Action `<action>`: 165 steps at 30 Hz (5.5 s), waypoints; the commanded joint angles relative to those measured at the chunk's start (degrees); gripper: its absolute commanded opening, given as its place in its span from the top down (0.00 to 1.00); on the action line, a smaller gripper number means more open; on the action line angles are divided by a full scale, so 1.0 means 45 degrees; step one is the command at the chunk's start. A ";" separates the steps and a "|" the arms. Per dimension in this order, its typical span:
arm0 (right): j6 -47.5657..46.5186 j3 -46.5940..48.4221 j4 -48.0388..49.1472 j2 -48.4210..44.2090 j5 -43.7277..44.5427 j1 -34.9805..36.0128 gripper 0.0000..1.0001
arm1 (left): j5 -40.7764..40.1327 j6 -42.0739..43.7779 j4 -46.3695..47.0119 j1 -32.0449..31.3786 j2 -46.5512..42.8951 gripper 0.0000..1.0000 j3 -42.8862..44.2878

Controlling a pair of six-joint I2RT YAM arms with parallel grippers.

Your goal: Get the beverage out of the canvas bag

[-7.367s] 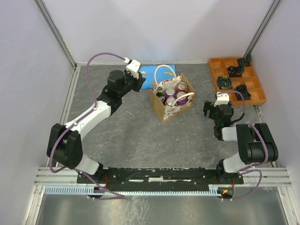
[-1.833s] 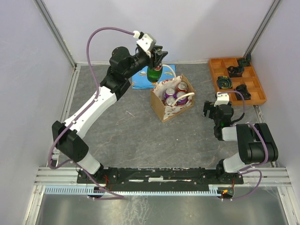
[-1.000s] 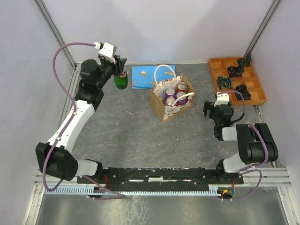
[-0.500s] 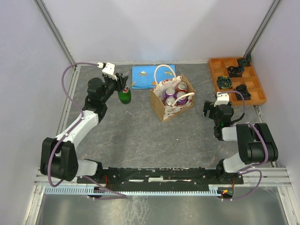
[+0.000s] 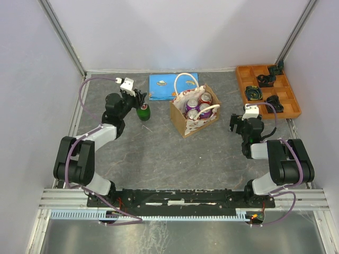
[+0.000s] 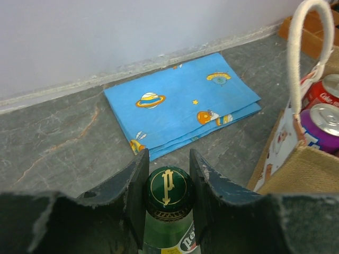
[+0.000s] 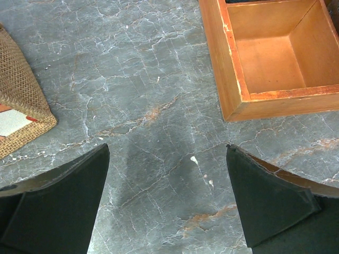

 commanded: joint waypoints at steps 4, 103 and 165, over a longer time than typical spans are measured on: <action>-0.0062 0.0309 0.0528 -0.0051 -0.0098 -0.0040 0.01 | -0.0013 -0.0030 0.3944 0.0402 0.0088 0.97 0.0038; -0.0064 0.0296 0.0532 -0.0042 -0.0098 -0.0031 0.01 | 0.2932 0.3186 -0.6118 -0.4969 0.4599 0.04 0.6844; -0.0067 0.0299 0.0526 -0.0044 -0.0098 -0.0040 0.01 | -0.2122 0.2430 -0.6367 -0.7161 0.4027 0.00 0.5031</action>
